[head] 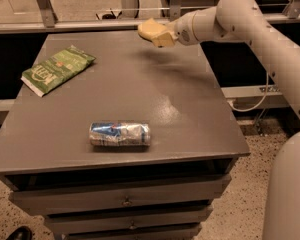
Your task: Pick sponge
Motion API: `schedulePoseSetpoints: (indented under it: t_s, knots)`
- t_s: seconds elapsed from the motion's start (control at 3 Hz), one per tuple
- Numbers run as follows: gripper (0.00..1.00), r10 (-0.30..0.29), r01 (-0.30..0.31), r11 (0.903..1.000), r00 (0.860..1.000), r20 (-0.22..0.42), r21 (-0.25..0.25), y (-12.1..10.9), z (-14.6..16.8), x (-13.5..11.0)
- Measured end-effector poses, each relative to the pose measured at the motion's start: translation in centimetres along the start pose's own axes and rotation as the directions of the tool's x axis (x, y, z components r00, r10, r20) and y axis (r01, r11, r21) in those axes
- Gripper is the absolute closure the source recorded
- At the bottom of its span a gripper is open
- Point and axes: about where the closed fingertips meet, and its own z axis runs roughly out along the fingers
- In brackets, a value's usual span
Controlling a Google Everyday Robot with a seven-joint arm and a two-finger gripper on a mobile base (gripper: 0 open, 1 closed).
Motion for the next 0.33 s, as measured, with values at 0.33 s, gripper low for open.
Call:
schedulePoseSetpoints:
  t_s: [0.33]
  knots:
    - [1.0,-0.019,0.022,0.998,0.998,0.053,-0.059,1.18,-2.59,-2.2]
